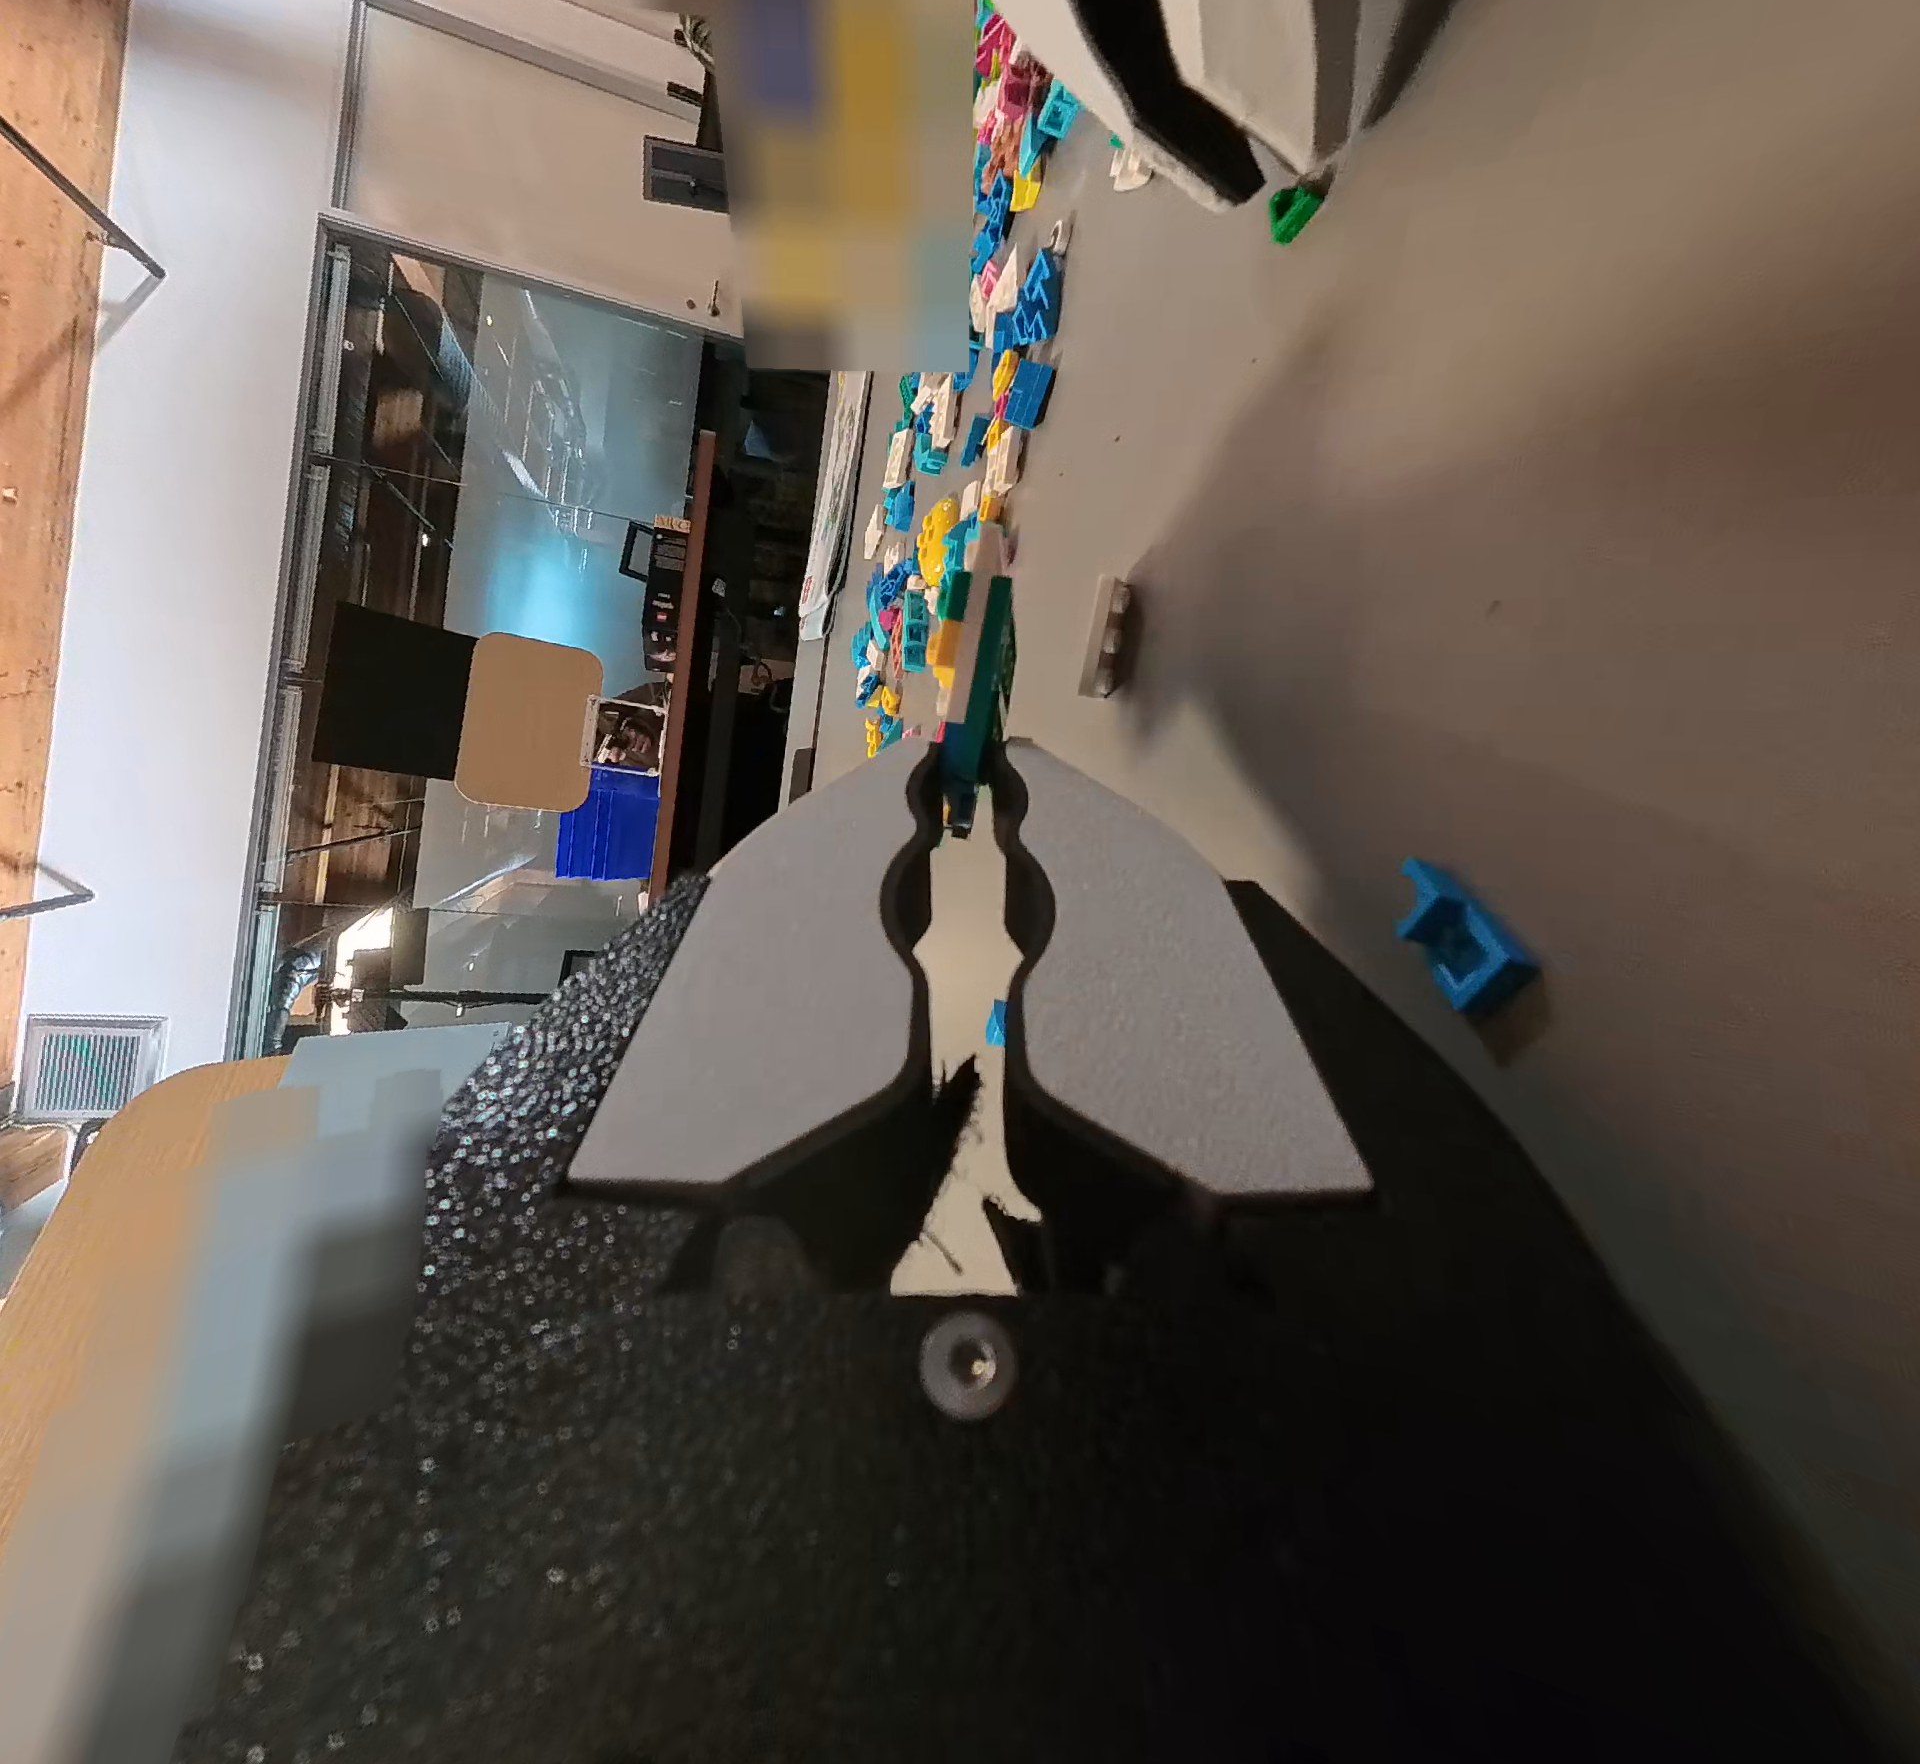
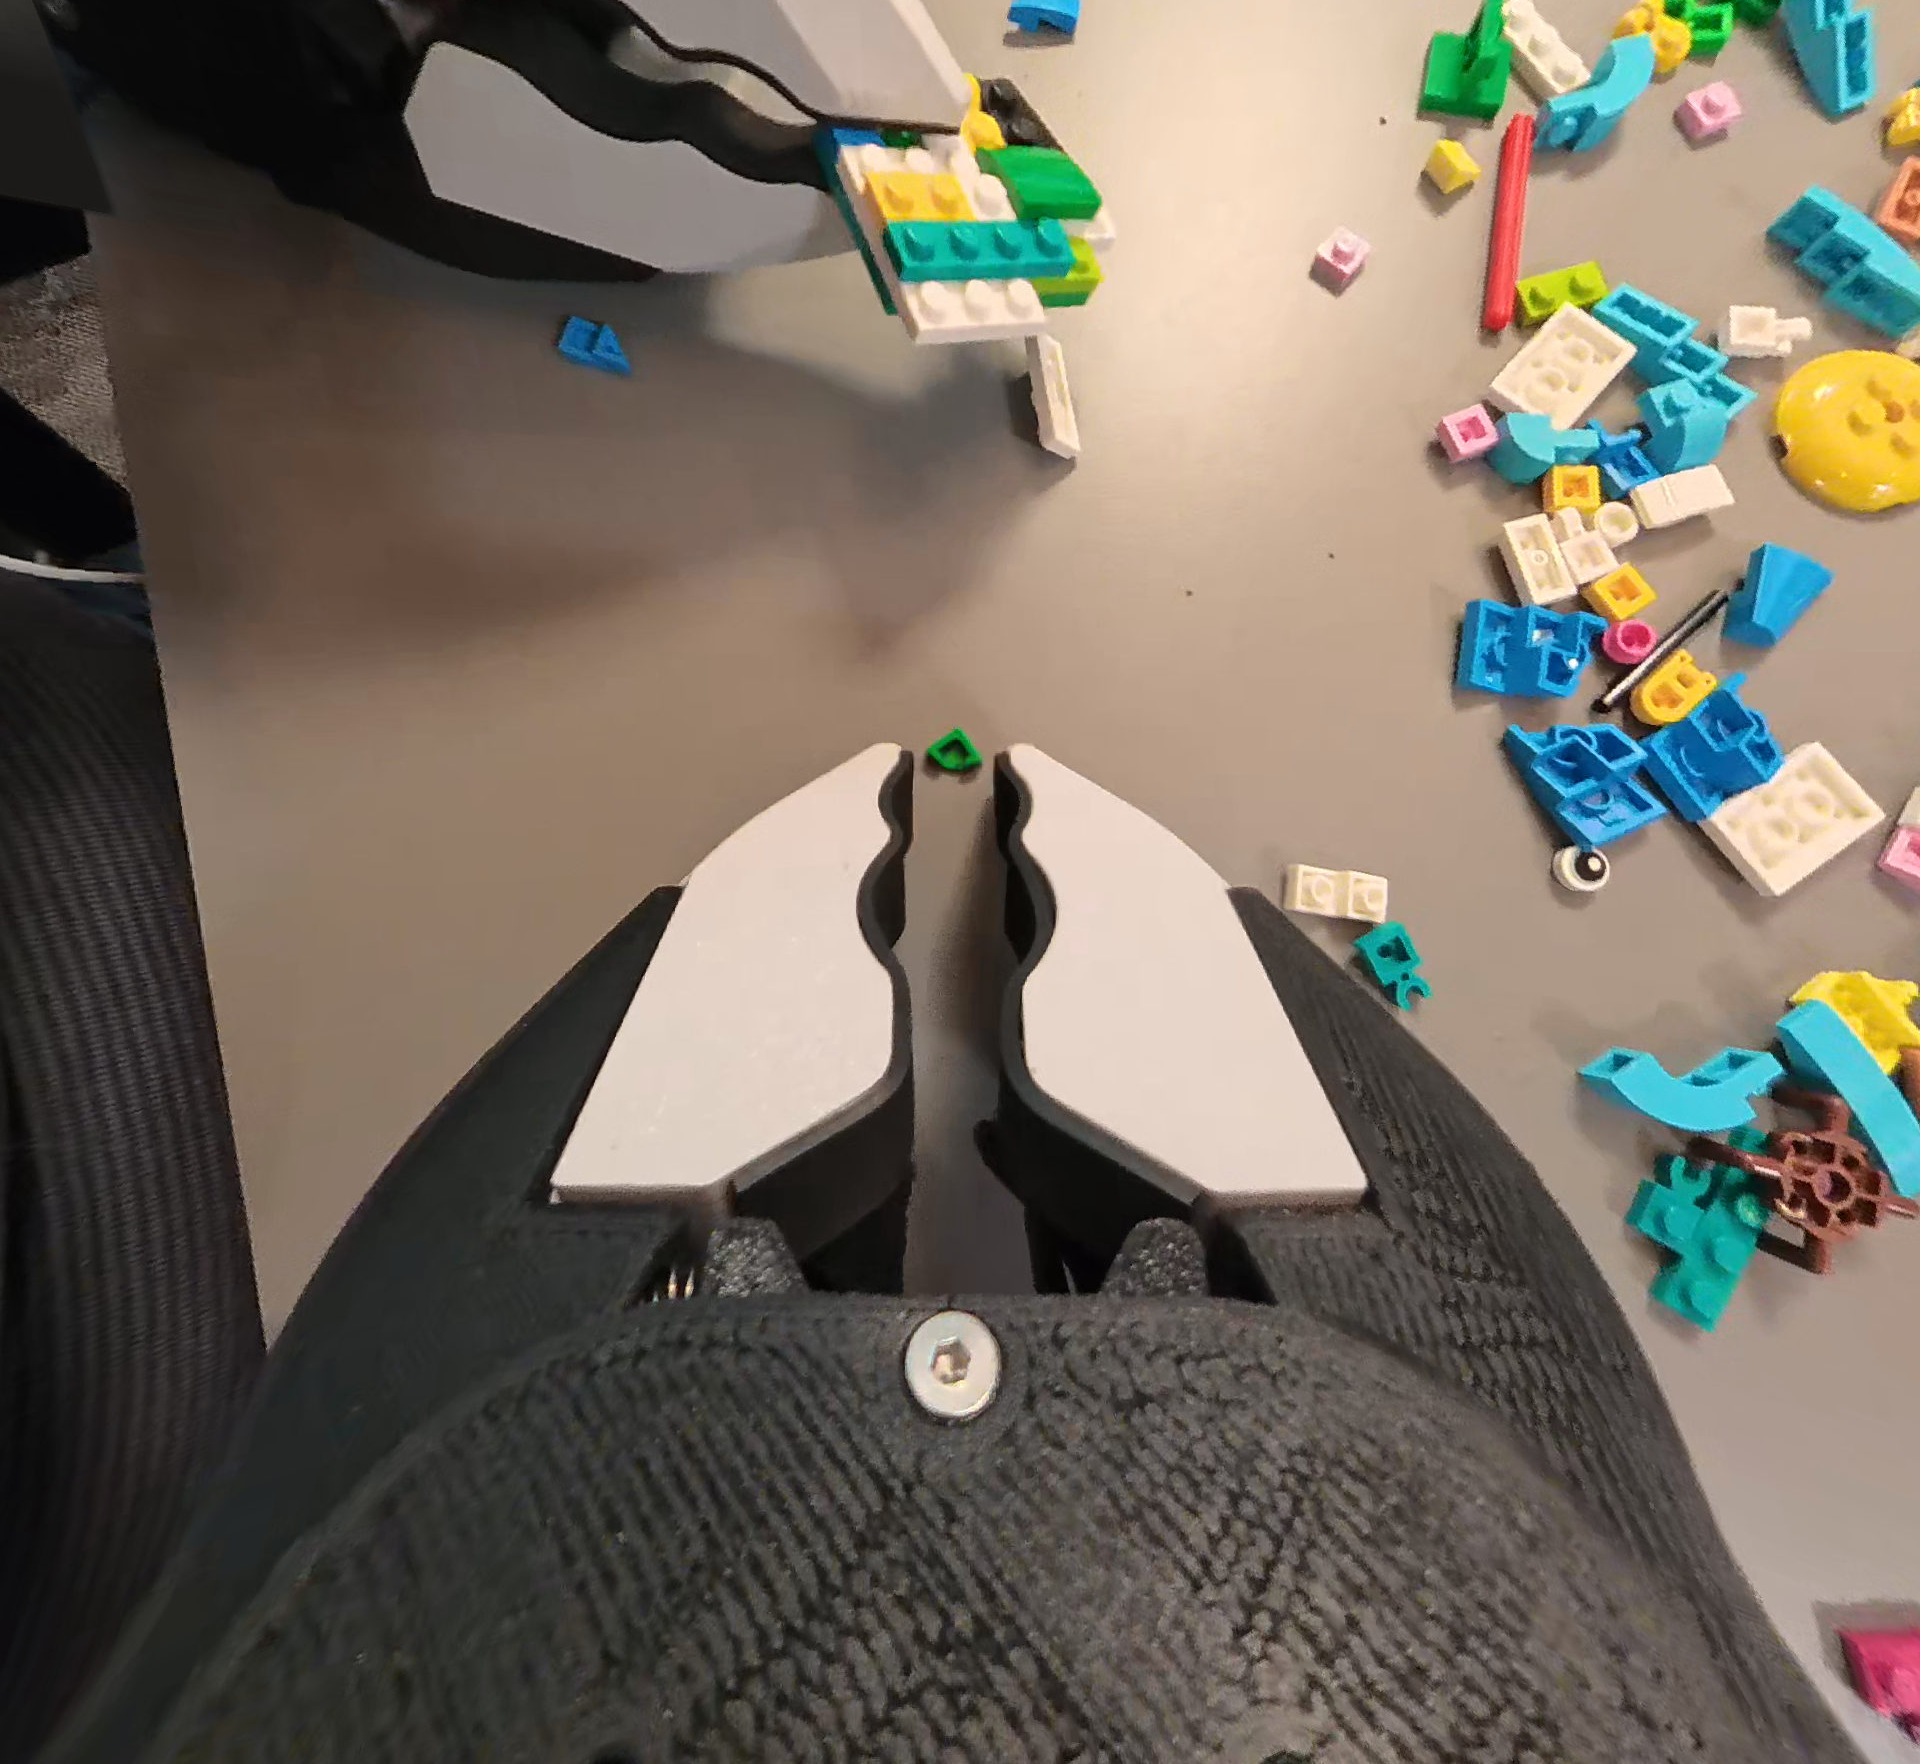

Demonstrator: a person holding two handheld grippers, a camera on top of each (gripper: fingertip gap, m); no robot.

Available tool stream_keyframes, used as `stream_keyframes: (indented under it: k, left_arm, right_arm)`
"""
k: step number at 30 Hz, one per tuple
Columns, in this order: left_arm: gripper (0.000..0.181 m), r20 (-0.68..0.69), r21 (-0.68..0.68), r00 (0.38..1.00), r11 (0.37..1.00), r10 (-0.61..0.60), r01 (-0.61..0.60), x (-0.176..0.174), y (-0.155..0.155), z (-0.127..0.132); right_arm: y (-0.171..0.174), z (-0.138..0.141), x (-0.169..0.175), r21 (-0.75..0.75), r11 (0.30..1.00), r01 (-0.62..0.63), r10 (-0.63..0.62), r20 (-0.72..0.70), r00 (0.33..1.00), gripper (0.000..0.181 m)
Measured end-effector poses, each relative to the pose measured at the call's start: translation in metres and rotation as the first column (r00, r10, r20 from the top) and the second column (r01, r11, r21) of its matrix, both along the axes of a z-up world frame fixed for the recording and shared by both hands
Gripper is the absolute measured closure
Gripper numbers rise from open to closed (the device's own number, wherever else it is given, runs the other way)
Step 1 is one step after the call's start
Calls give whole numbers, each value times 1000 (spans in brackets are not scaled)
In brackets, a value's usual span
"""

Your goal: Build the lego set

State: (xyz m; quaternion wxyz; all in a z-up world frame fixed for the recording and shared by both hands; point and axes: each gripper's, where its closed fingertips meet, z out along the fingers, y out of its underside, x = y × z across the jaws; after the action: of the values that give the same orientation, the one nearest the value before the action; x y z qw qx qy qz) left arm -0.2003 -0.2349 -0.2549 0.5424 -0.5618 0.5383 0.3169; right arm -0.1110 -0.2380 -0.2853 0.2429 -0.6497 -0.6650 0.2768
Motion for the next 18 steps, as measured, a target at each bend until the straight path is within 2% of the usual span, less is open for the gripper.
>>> stream_keyframes:
  k: [4, 7, 12, 18]
  left_arm:
    - [173, -2, 1, 1000, 1000, 1, -1, 0, 0, 0]
    - [173, -3, -2, 1000, 1000, 1, -1, 0, 0, -1]
    - [173, -1, 2, 1000, 1000, -1, 1, 0, 0, 0]
    - [173, 2, 5, 1000, 1000, -3, 3, 1, 0, 0]
  right_arm:
    - [0, 1, -3, 75, 996, -54, 54, 4, 999, 171]
    - [-2, -2, -3, 77, 993, -94, 92, 34, 995, 171]
    - [0, -2, -3, 78, 991, -109, 106, 41, 993, 179]
    - [7, 7, -5, 152, 982, -116, 117, -1, 993, 179]
